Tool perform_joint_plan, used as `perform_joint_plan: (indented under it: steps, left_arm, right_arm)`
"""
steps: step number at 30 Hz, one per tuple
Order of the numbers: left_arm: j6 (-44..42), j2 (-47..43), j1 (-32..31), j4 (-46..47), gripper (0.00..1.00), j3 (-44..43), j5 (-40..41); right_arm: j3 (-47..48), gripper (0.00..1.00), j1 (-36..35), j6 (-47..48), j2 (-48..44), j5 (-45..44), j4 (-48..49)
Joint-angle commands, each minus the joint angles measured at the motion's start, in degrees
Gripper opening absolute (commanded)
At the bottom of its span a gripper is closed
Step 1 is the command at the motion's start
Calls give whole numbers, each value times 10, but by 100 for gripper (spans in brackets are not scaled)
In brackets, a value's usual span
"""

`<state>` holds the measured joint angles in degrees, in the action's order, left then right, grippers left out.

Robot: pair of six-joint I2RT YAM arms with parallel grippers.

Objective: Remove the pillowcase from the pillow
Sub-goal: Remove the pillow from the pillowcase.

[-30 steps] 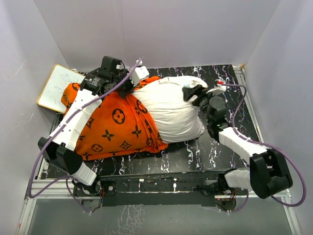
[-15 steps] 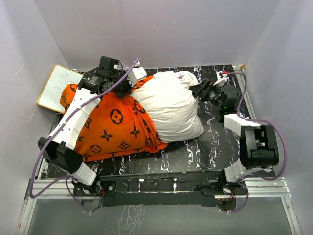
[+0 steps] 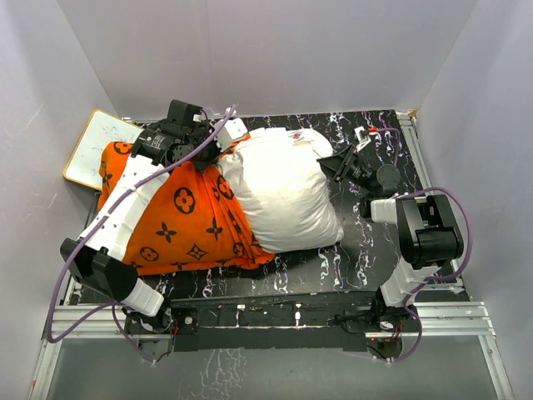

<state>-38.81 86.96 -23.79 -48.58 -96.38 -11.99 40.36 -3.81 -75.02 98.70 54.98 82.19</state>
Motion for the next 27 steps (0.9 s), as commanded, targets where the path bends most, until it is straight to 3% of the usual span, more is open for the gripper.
perform_joint_plan:
  steps: [1,2,3,4,5,6,8,10,14,18,21,23,27]
  left_arm:
    - [16,19,-10,29,0,-1,5]
    - [20,27,-10,36,0,-12,8]
    - [24,36,-10,45,0,-21,9]
    - [26,45,-11,51,4,-30,10]
    - [26,57,-14,56,18,-42,10]
    - [19,65,-15,54,40,-59,8]
    - [7,81,-22,46,68,-106,1]
    - [-12,87,-34,38,80,-152,-7]
    - [-83,53,-91,51,87,-168,-10]
    - [-175,-16,-199,60,93,-65,-10]
    - [-219,-39,-277,27,94,1,-19]
    - [-241,-38,-330,-4,93,28,-33]
    - [-298,-12,-390,-76,92,57,-38]
  right_arm:
    - [3,98,-44,7,-49,74,171]
    - [5,98,-44,13,-50,73,159]
    - [8,89,-42,34,-51,69,131]
    - [17,64,-37,69,-53,61,63]
    - [34,26,-22,119,-58,39,-104]
    - [62,10,-6,179,-69,0,-267]
    - [126,8,17,334,-89,-121,-559]
    - [176,8,25,425,-104,-287,-725]
    - [207,8,61,463,-115,-420,-823]
    - [208,10,66,486,-127,-471,-846]
    - [195,57,66,501,-135,-470,-852]
    - [181,67,72,499,-150,-475,-856]
    - [138,97,130,459,-210,-453,-856]
